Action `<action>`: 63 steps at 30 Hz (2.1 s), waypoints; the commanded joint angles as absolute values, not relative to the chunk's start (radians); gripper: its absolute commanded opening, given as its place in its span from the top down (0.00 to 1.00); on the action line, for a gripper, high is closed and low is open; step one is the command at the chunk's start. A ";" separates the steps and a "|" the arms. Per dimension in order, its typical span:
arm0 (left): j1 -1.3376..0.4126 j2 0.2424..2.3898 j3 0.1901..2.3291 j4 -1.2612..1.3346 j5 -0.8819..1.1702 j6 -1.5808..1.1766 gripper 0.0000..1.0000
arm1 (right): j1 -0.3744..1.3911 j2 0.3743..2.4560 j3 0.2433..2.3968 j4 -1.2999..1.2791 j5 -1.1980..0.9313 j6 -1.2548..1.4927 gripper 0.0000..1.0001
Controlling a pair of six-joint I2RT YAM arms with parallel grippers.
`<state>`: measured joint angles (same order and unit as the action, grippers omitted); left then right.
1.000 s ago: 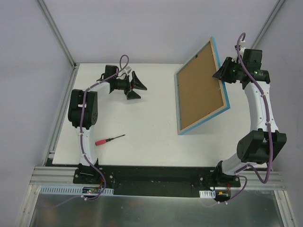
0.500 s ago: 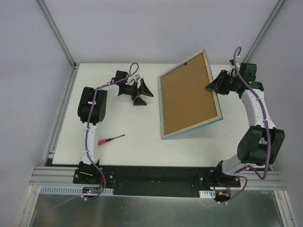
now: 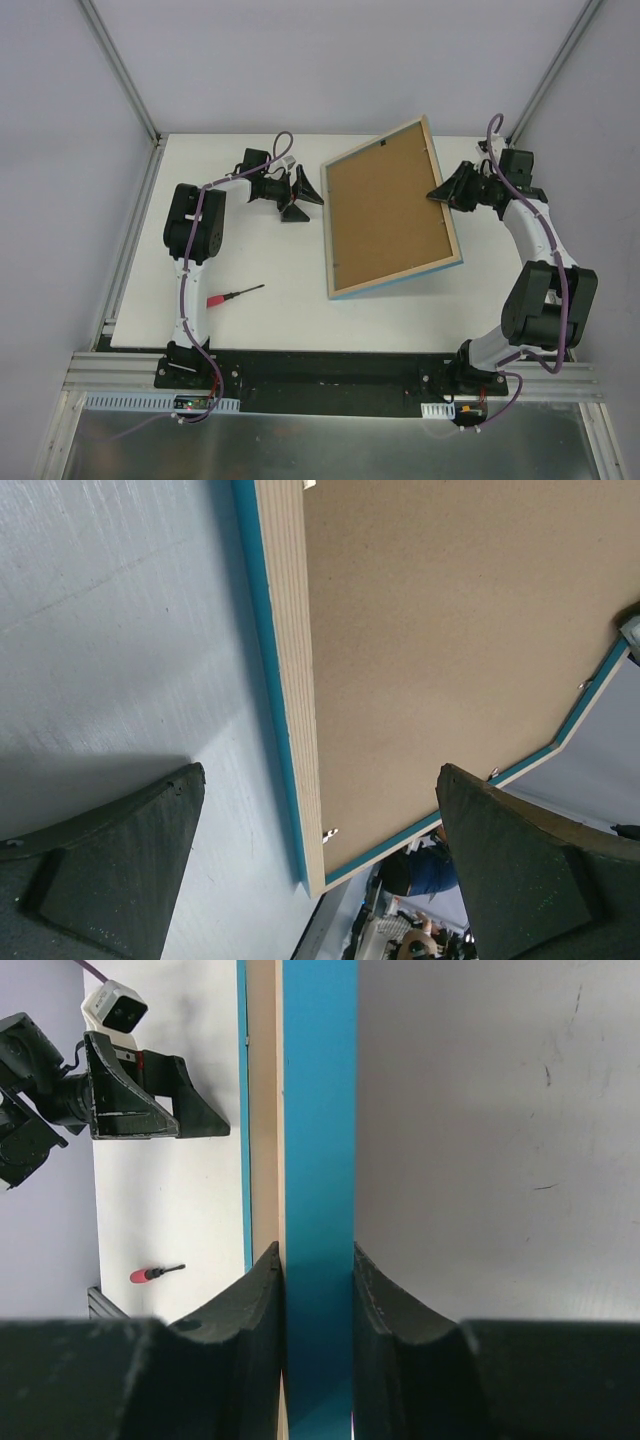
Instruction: Take the photo out of the frame
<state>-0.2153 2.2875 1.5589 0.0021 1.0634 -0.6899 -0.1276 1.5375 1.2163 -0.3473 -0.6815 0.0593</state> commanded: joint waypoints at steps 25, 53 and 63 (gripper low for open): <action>-0.172 2.237 1.502 -0.023 1.063 -0.614 0.01 | -0.110 1.718 1.028 -0.167 -0.790 -0.032 0.99; -0.089 2.129 1.408 -0.066 1.089 -0.572 0.01 | 0.028 1.845 1.083 -0.227 -0.655 -0.083 0.37; -0.040 2.069 1.385 -0.106 1.075 -0.540 0.01 | 0.075 1.835 1.143 -0.362 -0.451 -0.129 0.33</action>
